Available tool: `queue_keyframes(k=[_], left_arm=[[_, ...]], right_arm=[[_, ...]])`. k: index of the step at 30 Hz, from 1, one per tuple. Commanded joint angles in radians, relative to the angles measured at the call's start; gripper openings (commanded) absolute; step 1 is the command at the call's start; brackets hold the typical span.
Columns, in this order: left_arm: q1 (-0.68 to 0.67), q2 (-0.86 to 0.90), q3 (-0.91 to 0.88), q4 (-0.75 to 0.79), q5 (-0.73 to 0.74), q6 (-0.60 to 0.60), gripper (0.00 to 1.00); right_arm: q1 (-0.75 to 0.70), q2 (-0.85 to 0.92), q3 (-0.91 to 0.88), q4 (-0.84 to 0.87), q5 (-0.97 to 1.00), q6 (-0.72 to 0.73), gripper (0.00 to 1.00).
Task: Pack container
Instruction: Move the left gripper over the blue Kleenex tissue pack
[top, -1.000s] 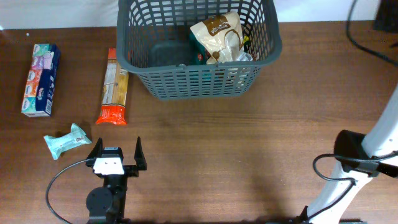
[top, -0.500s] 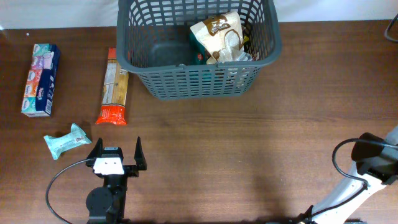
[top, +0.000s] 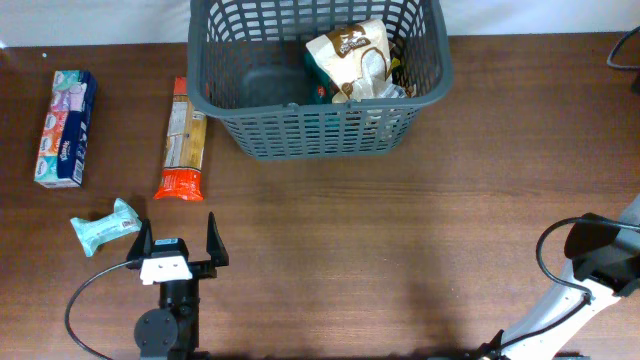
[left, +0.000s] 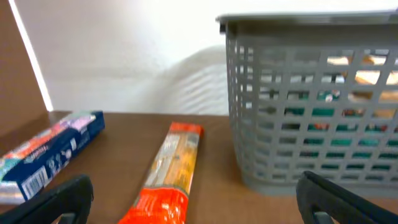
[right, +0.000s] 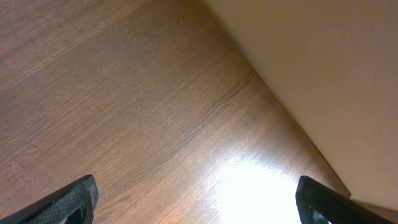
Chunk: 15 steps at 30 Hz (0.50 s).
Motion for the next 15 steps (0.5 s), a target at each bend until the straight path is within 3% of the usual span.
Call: queue_keyframes(k=[1,9,15], left_arm=[[0.002,-0.010,-0.005,0.014,0.008,0.011,0.99],[0.002,0.019,0.112,0.001,-0.049,0.032,0.99],[0.002,0.246,0.369,-0.118,-0.103,0.272,0.99]], right_arm=[[0.001,0.004,-0.006,0.000,0.015,0.012,0.99],[0.001,0.004,-0.006,0.000,0.015,0.012,0.99],[0.001,0.004,-0.006,0.000,0.015,0.012,0.99]])
